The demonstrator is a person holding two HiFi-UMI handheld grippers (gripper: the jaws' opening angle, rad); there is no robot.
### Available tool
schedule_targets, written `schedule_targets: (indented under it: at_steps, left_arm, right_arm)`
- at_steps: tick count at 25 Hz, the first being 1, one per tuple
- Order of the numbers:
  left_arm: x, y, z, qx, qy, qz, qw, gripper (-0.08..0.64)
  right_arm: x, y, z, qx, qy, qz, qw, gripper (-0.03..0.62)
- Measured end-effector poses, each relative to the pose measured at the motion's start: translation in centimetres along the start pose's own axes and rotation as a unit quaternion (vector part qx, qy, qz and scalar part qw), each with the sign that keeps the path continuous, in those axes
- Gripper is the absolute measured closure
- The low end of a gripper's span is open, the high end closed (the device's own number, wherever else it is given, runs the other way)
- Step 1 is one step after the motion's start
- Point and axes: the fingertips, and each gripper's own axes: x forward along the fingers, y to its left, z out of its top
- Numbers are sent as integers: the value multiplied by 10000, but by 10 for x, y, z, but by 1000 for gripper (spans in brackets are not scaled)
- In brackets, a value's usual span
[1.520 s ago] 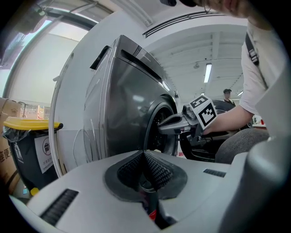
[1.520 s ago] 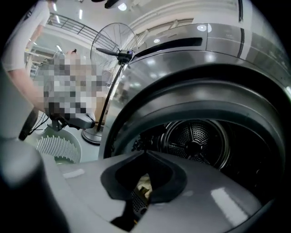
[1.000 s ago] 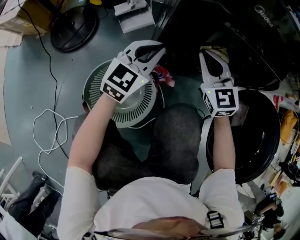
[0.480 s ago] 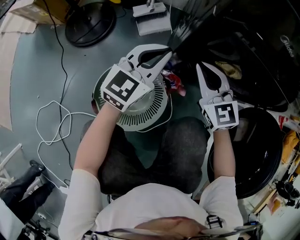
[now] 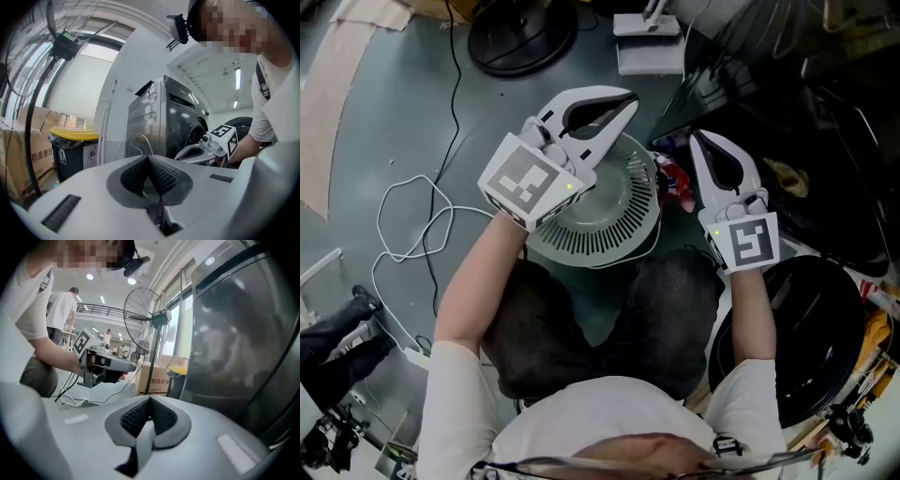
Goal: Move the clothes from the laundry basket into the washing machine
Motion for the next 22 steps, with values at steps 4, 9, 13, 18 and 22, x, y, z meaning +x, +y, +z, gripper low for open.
schedule_targets:
  at_steps: [4, 9, 13, 18, 22]
  left_arm:
    - [-24, 9, -9, 74, 137, 3, 9999, 555]
    - [-58, 22, -56, 239, 504, 189, 9983, 555]
    - [-76, 25, -80, 146, 655, 386, 9970, 554]
    - [-91, 31, -68, 165, 750, 696, 9946, 554]
    - [-103, 32, -43, 252, 792, 984, 9917, 555]
  right_arm:
    - [22, 13, -5, 15, -43, 181, 9998, 582]
    - [42, 36, -25, 14, 36, 489, 9988, 583]
    - [49, 47, -30, 24, 81, 662, 9978, 581]
    - [55, 54, -9, 72, -57, 765, 9970, 583]
    - [55, 49, 1, 162, 225, 574, 9980, 583]
